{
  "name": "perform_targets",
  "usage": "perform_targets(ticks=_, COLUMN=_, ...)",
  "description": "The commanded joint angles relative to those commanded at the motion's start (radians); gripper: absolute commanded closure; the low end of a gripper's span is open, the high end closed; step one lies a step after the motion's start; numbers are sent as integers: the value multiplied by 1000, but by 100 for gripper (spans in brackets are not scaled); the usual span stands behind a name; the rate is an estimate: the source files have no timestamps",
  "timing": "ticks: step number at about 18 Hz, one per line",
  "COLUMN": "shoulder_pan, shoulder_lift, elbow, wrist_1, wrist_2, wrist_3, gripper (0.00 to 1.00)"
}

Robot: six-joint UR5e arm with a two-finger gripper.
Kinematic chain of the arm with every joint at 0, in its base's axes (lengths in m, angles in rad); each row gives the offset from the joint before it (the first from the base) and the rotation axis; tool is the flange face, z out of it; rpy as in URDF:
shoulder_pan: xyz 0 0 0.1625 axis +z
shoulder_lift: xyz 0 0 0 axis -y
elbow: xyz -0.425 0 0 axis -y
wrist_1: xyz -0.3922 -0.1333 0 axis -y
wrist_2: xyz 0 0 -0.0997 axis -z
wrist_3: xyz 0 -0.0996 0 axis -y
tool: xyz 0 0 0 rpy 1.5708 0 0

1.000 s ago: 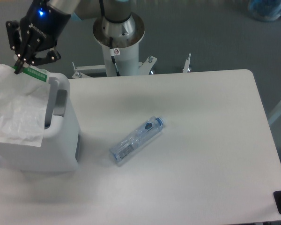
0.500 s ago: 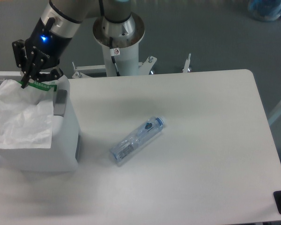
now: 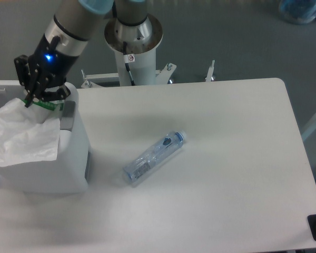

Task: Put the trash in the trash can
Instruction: 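Lower the bag into the bin and open the gripper, then move the open gripper over the clear plastic tube with blue cap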

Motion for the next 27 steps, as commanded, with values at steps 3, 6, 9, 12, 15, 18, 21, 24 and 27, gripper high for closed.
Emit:
perform_targets(ticks=3, shoulder_pan=-5, shoulder_lift=6, elbow=5, wrist_1=0, wrist_2=-2, wrist_3=12, gripper=50)
perform_targets(ticks=6, shoulder_pan=-6, shoulder_lift=11, elbow=12, wrist_1=6, wrist_2=0, wrist_3=17, gripper=16)
perform_targets(ticks=9, shoulder_pan=-6, shoulder_lift=12, elbow=20, wrist_1=9, wrist_2=0, wrist_3=14, gripper=0)
perform_targets(ticks=12, shoulder_pan=-3, shoulder_lift=15, elbow=20, wrist_1=9, wrist_2=9, wrist_3=15, gripper=0)
perform_targets(ticks=15, shoulder_pan=-5, shoulder_lift=35, elbow=17, wrist_1=11, wrist_2=58, wrist_3=17, gripper=0)
perform_targets(ticks=18, shoulder_pan=-3, shoulder_lift=43, elbow=9, wrist_1=9, wrist_2=87, wrist_3=17, gripper=0)
perform_targets(ticks=21, shoulder_pan=-3, shoulder_lift=44, elbow=9, wrist_1=9, wrist_2=100, wrist_3=17, gripper=0)
perform_targets(ticks=24, shoulder_pan=-2, shoulder_lift=54, elbow=26, wrist_1=11, wrist_2=100, wrist_3=15, gripper=0)
perform_targets(ticks=27, shoulder_pan=46, shoulder_lift=66, elbow=54, wrist_1=17, wrist_2=103, wrist_3=15, gripper=0)
